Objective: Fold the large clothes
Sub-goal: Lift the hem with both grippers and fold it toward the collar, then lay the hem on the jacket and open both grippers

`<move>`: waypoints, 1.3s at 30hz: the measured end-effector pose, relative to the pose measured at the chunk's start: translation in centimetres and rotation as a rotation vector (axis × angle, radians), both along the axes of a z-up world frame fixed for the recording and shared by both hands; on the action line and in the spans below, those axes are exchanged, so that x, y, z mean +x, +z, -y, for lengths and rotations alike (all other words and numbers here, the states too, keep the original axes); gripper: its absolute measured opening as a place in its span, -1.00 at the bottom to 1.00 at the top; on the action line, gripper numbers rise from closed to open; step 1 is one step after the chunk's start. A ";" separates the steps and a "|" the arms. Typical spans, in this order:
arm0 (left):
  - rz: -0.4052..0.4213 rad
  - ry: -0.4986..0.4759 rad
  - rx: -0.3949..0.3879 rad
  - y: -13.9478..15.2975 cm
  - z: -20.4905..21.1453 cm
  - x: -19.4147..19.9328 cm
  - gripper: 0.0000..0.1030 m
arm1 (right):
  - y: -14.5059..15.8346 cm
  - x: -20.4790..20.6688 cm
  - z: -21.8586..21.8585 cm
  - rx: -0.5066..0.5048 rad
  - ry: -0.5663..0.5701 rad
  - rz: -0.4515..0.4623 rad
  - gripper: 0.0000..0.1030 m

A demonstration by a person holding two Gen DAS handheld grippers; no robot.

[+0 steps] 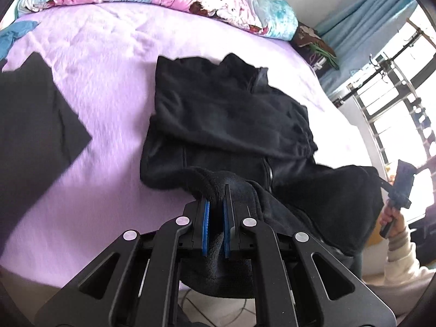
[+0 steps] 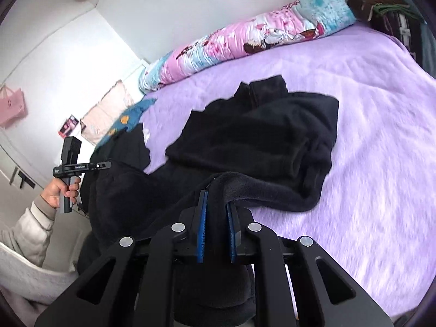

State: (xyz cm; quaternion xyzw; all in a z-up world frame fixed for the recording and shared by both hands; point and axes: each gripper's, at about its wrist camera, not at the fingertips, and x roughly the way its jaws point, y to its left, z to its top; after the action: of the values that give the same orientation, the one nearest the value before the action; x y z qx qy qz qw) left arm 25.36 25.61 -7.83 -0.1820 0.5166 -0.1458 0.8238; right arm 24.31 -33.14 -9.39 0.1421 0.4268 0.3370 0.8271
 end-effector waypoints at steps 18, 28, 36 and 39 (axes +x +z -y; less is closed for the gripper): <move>-0.015 0.118 -0.038 1.0 -2.4 22.1 -0.87 | -1.1 20.5 1.6 0.136 -0.163 -0.068 -0.78; -0.087 0.323 0.185 -5.7 -5.3 33.3 0.86 | -10.9 33.1 0.4 0.012 -0.328 -0.289 -0.43; -0.102 0.235 0.213 -8.4 -5.0 32.1 0.88 | -9.5 32.2 0.8 0.084 -0.345 -0.217 0.88; -0.110 0.241 0.175 -9.0 -4.9 30.6 0.88 | -7.7 31.4 2.2 0.159 -0.374 -0.187 0.88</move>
State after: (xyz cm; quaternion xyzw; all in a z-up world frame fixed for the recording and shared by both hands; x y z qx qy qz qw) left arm 56.00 30.54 -16.79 -0.1778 0.5462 0.0096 0.8185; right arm 55.70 -35.32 -17.14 0.3143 0.4398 0.1957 0.8182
